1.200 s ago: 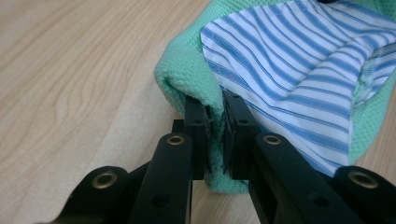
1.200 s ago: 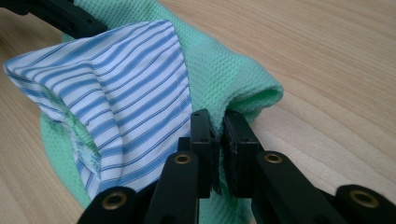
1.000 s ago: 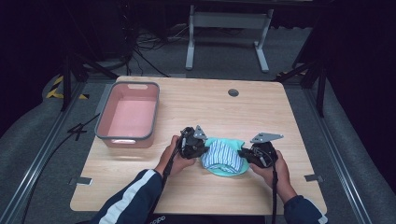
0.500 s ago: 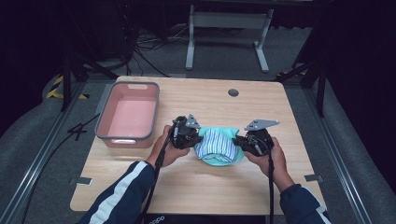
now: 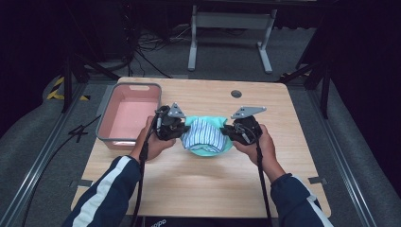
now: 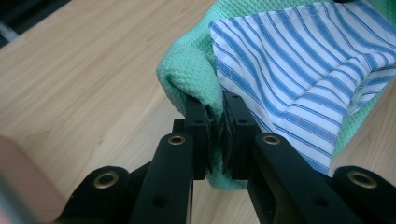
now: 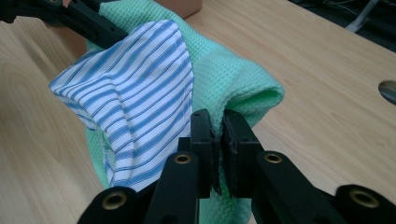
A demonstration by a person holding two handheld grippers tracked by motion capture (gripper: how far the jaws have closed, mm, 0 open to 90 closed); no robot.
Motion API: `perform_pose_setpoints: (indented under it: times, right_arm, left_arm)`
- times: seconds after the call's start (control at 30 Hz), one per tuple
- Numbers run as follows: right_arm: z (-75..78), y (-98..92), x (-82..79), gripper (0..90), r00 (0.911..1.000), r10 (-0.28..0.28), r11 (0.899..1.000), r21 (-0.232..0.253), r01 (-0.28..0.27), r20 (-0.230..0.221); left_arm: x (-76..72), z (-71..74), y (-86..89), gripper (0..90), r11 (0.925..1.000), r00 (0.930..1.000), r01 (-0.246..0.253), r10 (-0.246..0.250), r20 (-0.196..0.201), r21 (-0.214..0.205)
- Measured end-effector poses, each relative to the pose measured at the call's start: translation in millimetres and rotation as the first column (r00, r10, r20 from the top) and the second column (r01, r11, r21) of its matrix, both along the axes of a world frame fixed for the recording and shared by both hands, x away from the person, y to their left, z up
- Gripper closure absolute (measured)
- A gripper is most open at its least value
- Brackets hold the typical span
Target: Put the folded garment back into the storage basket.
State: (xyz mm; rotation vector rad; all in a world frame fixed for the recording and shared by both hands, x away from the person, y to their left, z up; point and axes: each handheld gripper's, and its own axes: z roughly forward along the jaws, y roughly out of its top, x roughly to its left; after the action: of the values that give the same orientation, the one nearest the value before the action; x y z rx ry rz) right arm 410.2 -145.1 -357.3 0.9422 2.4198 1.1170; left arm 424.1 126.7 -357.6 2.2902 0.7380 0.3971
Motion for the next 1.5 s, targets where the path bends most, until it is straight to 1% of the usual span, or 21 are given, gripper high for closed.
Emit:
perform_pose_setpoints:
  times: [0.07, 0.13, 0.17, 0.27, 0.37, 0.53, 0.67, 0.77, 0.8, 0.9, 0.93, 0.97, 1.07, 1.2, 1.23, 1.27, 1.37, 1.4, 1.43, 1.47, 1.5]
  right_arm:
    - [5.9, 9.8, 3.0, 83.5, 0.9998, 0.014, 1.0, -0.003, -0.014, 0.01]
    - [11.1, 18.9, 5.6, 83.5, 0.9994, 0.031, 1.0, -0.002, -0.031, 0.017]
    - [11.1, 18.9, 5.6, 83.5, 0.9994, 0.031, 1.0, -0.002, -0.031, 0.017]
    - [19.4, 35.9, 9.9, 83.5, 0.998, 0.056, 0.998, 0.006, -0.056, 0.028]
    - [24.4, 50.5, 14.2, 83.5, 0.9966, 0.076, 0.997, 0.015, -0.077, 0.031]
    - [31.8, 73.5, 19.9, 83.5, 0.9925, 0.116, 0.993, 0.026, -0.117, 0.039]
    - [39.0, 89.5, 24.7, 83.6, 0.9884, 0.145, 0.988, 0.05, -0.148, 0.043]
    - [43.2, 103.8, 28.6, 83.6, 0.9844, 0.169, 0.984, 0.049, -0.171, 0.049]
    - [43.2, 103.8, 28.6, 83.6, 0.9844, 0.169, 0.984, 0.049, -0.171, 0.049]
    - [47.6, 120.0, 32.3, 83.5, 0.9791, 0.196, 0.978, 0.057, -0.199, 0.054]
    - [48.5, 125.0, 33.2, 83.5, 0.977, 0.206, 0.976, 0.06, -0.209, 0.057]
    - [49.2, 128.9, 33.9, 83.5, 0.9754, 0.213, 0.974, 0.06, -0.216, 0.057]
    - [50.8, 146.2, 36.6, 83.5, 0.9686, 0.24, 0.968, 0.064, -0.244, 0.063]
    - [50.9, 170.8, 39.8, 83.5, 0.9607, 0.27, 0.96, 0.064, -0.274, 0.064]
    - [50.9, 170.8, 39.8, 83.5, 0.9607, 0.27, 0.96, 0.064, -0.274, 0.064]
    - [49.8, 182.9, 42.3, 83.4, 0.9581, 0.281, 0.957, 0.064, -0.284, 0.058]
    - [47.6, 198.6, 44.6, 83.5, 0.9548, 0.292, 0.953, 0.063, -0.295, 0.054]
    - [47.6, 198.6, 44.6, 83.5, 0.9548, 0.292, 0.953, 0.063, -0.295, 0.054]
    - [46.4, 203.2, 45.4, 83.4, 0.9546, 0.293, 0.953, 0.063, -0.296, 0.051]
    - [44.1, 209.1, 46.5, 83.5, 0.9548, 0.294, 0.953, 0.062, -0.296, 0.047]
    - [42.0, 213.6, 47.3, 83.5, 0.9544, 0.295, 0.953, 0.054, -0.297, 0.046]
  left_arm:
    - [0.3, 5.7, 8.6, 82.2, 0.9999, 0.9999, -0.016, 0.016, 0.006, -0.002]
    - [0.2, 11.6, 17.9, 82.2, 0.9995, 0.9992, -0.031, 0.031, 0.027, 0.007]
    - [0.2, 11.6, 17.9, 82.2, 0.9995, 0.9992, -0.031, 0.031, 0.027, 0.007]
    - [-2.2, 21.4, 34.2, 82.2, 0.9981, 0.997, -0.06, 0.059, 0.05, 0.018]
    - [-3.4, 27.1, 46.9, 82.1, 0.9965, 0.9951, -0.083, 0.082, 0.055, 0.015]
    - [-6.7, 33.1, 69.5, 82.1, 0.99, 0.9875, -0.141, 0.139, 0.074, 0.011]
    - [-10.4, 37.8, 86.0, 82.1, 0.9815, 0.9785, -0.191, 0.191, 0.076, -0.009]
    - [-11.7, 42.5, 101.7, 82.1, 0.974, 0.9709, -0.226, 0.226, 0.079, -0.003]
    - [-11.7, 42.5, 101.7, 82.1, 0.974, 0.9709, -0.226, 0.226, 0.079, -0.003]
    - [-13.9, 48.2, 115.9, 82.1, 0.9642, 0.9609, -0.265, 0.264, 0.085, 0.007]
    - [-14.1, 49.8, 119.6, 82.1, 0.9625, 0.9592, -0.271, 0.269, 0.087, 0.009]
    - [-14.9, 52.5, 126.6, 82.1, 0.9572, 0.9541, -0.289, 0.287, 0.085, 0.013]
    - [-15.7, 56.0, 139.1, 82.1, 0.9474, 0.9436, -0.32, 0.317, 0.095, 0.012]
    - [-16.4, 61.2, 159.8, 82.1, 0.9307, 0.9279, -0.364, 0.359, 0.099, 0.034]
    - [-16.4, 61.2, 159.8, 82.1, 0.9307, 0.9279, -0.364, 0.359, 0.099, 0.034]
    - [-15.4, 61.2, 167.9, 82.1, 0.9225, 0.9201, -0.384, 0.379, 0.099, 0.039]
    - [-12.3, 58.3, 179.7, 82.1, 0.9102, 0.9089, -0.412, 0.408, 0.088, 0.041]
    - [-12.3, 58.3, 179.7, 82.2, 0.9102, 0.9089, -0.412, 0.408, 0.088, 0.041]
    - [-10.4, 56.3, 184.2, 82.2, 0.9074, 0.9069, -0.417, 0.412, 0.088, 0.051]
    - [-8.9, 54.2, 186.9, 82.2, 0.9027, 0.9023, -0.428, 0.423, 0.08, 0.047]
    - [-7.7, 52.3, 188.6, 82.1, 0.901, 0.901, -0.431, 0.427, 0.078, 0.049]
